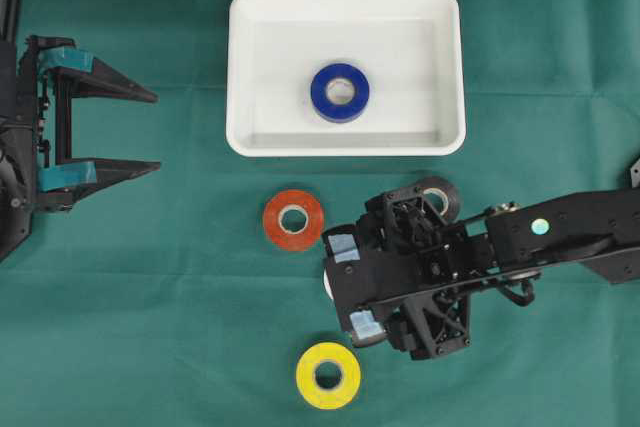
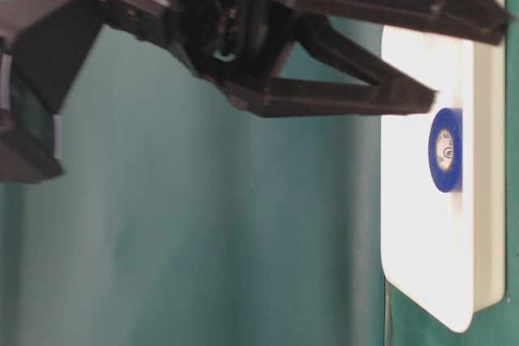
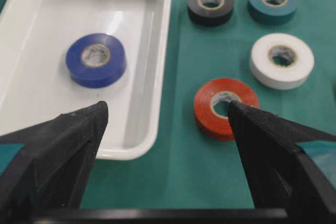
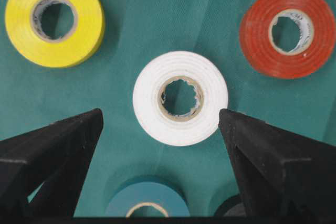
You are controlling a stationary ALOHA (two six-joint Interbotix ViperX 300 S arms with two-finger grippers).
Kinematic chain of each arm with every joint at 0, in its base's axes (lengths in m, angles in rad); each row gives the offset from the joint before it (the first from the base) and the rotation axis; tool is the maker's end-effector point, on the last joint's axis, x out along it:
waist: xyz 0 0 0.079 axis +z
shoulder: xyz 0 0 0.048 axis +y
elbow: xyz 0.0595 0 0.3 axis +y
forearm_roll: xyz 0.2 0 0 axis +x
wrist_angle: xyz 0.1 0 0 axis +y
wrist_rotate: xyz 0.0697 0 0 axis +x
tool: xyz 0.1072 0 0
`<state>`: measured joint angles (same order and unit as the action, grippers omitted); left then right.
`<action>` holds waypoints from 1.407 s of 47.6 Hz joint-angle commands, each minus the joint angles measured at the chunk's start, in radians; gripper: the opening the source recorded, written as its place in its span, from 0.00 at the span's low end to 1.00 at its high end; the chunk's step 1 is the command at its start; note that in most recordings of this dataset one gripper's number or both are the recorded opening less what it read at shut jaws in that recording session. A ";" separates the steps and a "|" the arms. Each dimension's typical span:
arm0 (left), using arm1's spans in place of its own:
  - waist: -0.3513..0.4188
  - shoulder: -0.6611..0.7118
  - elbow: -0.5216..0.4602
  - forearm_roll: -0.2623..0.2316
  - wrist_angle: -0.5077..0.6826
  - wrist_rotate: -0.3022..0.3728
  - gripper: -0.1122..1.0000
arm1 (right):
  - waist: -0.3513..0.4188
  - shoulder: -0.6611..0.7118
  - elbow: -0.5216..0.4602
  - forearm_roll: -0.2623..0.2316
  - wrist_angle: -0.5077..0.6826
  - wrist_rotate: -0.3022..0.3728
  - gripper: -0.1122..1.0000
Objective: Pick up the tape from a random location and place it into the white case.
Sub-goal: 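Lower the right gripper over the white tape roll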
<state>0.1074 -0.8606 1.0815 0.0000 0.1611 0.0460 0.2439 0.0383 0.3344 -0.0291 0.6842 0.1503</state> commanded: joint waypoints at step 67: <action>-0.003 0.005 -0.015 -0.002 -0.009 -0.002 0.95 | 0.003 0.213 0.089 0.000 -0.285 0.005 0.93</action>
<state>0.1058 -0.8590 1.0815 0.0000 0.1611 0.0460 0.2470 0.2623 0.4280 -0.0291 0.4019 0.1534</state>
